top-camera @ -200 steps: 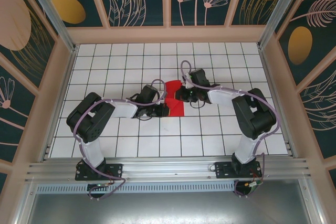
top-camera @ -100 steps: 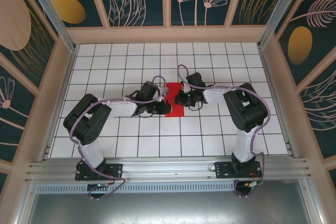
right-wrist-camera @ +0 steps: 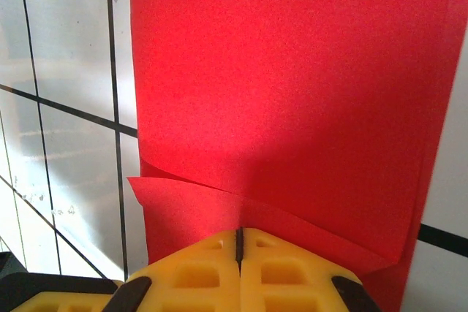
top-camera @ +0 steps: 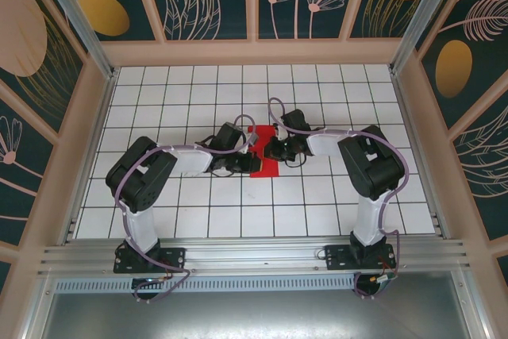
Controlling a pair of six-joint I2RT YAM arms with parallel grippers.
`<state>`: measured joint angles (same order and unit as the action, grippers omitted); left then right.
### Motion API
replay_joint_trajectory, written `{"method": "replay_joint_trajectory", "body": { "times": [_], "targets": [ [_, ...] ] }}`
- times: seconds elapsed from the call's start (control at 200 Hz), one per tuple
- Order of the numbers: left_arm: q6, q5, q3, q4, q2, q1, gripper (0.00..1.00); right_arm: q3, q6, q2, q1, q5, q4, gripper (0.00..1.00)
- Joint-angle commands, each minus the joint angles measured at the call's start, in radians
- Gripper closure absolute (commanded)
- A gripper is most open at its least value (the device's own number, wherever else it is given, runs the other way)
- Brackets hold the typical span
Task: Fold a paper plane with a square sheet of paper (fold left side to right side)
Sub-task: Fold the triangle a second time at the center of the table, then turn over the paper at the center of the table.
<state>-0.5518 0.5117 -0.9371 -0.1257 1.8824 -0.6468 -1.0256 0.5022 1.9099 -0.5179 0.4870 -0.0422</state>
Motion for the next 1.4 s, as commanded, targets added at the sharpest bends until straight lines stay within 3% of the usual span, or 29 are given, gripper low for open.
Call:
{"method": "replay_joint_trajectory", "body": {
  "times": [0.0,0.475,0.621,0.726,0.776,0.821,0.891,0.951,1.046,1.236,1.396],
  "targets": [
    [0.015,-0.012,0.032,0.018,-0.002,0.003,0.98,-0.017,-0.022,0.025,0.006,-0.022,-0.054,1.00],
    [0.008,-0.009,0.147,0.020,-0.098,0.004,0.99,-0.026,-0.029,0.026,0.007,-0.029,-0.064,1.00],
    [-0.007,0.037,0.185,-0.002,-0.160,0.043,0.98,-0.020,-0.030,0.018,0.008,-0.023,-0.051,1.00],
    [-0.014,0.061,0.205,-0.026,-0.238,0.088,0.92,-0.017,-0.026,-0.007,0.008,-0.005,-0.012,0.98],
    [-0.019,0.074,0.210,-0.040,-0.259,0.113,0.88,-0.015,-0.021,-0.026,0.008,0.003,0.010,0.92],
    [-0.026,0.083,0.210,-0.058,-0.268,0.136,0.78,-0.012,-0.021,-0.046,0.008,0.007,0.029,0.86],
    [-0.028,0.097,0.198,-0.083,-0.260,0.159,0.75,-0.003,-0.021,-0.091,0.008,-0.007,0.049,0.79],
    [-0.024,0.106,0.179,-0.106,-0.239,0.165,0.65,0.012,-0.030,-0.134,0.010,-0.030,0.059,0.70],
    [-0.022,0.131,0.138,-0.140,-0.190,0.166,0.59,0.049,-0.044,-0.208,0.018,-0.070,0.068,0.59],
    [-0.041,0.202,0.088,-0.218,-0.078,0.164,0.54,0.132,-0.059,-0.331,0.045,-0.130,0.071,0.39],
    [-0.042,0.218,0.051,-0.232,-0.007,0.162,0.53,0.166,-0.062,-0.378,0.061,-0.133,0.062,0.37]
  ]
}}
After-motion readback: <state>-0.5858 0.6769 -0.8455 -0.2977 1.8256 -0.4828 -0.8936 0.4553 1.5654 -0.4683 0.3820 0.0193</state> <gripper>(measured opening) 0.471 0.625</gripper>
